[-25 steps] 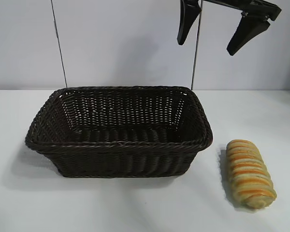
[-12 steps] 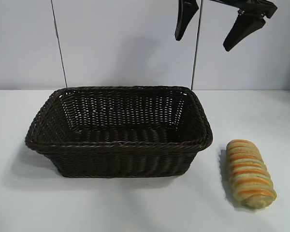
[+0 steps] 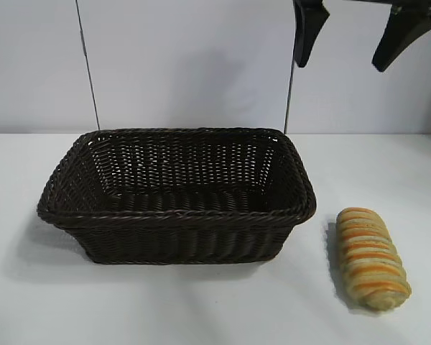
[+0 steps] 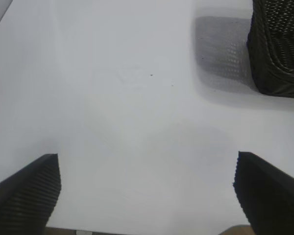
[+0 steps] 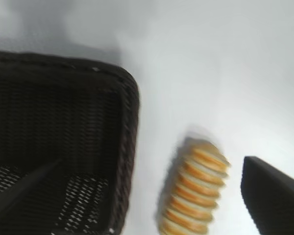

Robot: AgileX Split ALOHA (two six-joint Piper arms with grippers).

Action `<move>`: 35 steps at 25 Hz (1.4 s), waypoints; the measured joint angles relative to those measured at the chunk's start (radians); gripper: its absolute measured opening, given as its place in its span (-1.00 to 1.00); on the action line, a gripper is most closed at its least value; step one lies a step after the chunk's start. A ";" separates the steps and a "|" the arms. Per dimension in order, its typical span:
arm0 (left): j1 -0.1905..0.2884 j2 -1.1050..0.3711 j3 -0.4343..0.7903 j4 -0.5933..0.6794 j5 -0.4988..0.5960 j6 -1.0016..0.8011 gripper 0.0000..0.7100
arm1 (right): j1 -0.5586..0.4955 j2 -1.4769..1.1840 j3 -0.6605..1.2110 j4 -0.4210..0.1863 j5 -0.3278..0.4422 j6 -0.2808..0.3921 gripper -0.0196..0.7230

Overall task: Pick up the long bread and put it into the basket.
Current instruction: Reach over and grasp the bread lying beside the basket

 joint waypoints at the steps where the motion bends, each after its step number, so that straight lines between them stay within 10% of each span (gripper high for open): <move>1: 0.000 0.000 0.000 0.003 0.000 0.000 0.96 | 0.000 -0.030 0.029 -0.001 0.001 0.000 0.84; 7: 0.000 0.000 0.001 0.009 0.000 0.000 0.96 | 0.000 -0.175 0.315 -0.025 -0.052 0.034 0.84; 17: 0.000 0.000 0.001 0.010 0.000 0.000 0.96 | 0.000 -0.215 0.764 -0.034 -0.425 0.076 0.84; 32: 0.000 0.000 0.001 0.011 0.000 0.000 0.96 | 0.000 0.053 0.828 -0.130 -0.728 0.263 0.83; 35: 0.000 0.000 0.001 0.011 0.000 0.000 0.96 | 0.000 0.109 0.828 -0.130 -0.745 0.285 0.53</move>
